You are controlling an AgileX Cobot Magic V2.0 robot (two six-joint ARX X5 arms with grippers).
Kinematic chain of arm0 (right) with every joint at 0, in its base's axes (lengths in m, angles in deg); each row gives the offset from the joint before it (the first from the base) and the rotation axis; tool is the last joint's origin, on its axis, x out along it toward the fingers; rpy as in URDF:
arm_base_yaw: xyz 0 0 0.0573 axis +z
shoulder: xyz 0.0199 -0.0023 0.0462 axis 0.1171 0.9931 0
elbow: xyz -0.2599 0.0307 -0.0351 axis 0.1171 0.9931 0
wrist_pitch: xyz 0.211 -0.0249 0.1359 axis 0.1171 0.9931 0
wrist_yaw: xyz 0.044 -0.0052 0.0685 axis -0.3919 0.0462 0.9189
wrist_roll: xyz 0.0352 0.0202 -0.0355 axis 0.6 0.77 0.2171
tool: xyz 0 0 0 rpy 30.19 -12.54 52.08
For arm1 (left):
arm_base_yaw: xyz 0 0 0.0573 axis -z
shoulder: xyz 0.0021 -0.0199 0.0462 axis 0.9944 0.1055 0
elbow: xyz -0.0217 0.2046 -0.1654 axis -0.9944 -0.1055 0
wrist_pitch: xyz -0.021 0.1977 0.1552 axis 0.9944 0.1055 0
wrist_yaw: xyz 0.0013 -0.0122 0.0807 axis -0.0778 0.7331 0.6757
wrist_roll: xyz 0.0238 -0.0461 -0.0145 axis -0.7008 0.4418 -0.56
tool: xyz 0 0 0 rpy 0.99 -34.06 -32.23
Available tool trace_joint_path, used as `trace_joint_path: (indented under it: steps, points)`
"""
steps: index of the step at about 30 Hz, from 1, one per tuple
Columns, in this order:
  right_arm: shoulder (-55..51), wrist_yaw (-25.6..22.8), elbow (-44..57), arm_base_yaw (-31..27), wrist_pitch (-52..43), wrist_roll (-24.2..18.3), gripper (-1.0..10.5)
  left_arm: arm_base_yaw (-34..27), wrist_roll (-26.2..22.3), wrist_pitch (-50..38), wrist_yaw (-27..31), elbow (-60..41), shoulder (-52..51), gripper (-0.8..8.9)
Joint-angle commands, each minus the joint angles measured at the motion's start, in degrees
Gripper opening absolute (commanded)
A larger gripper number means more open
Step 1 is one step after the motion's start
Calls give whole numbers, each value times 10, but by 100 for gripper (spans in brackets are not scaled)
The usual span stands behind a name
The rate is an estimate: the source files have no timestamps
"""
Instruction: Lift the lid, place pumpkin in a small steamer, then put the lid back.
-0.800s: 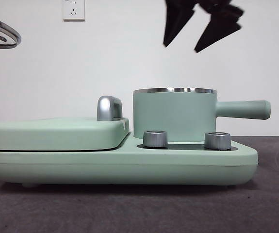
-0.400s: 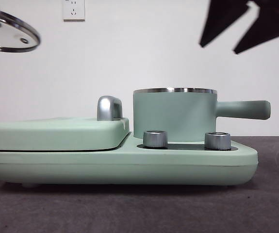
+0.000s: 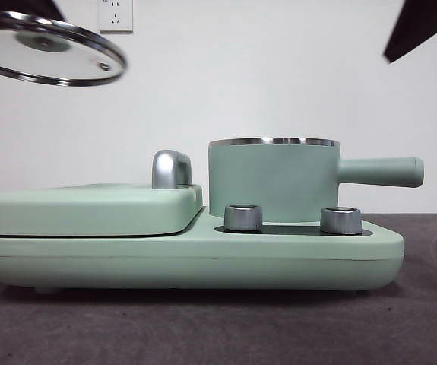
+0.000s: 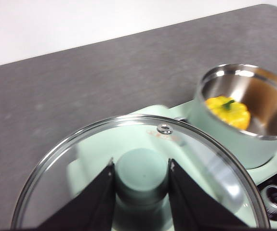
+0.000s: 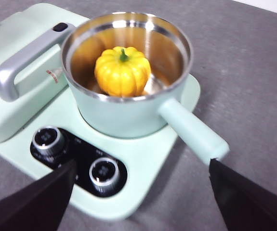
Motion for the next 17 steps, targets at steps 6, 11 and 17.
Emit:
trace_joint_path:
  steps: [6,11,17]
  points:
    - [-59,-16,-2,3,27,9,426,74,-1,-122,-4,8,89,12]
    - [-74,-16,-2,3,34,24,426,117,-1,-220,-4,9,154,12]
    - [-73,-16,-2,3,55,31,426,155,-1,-331,-4,15,226,12]
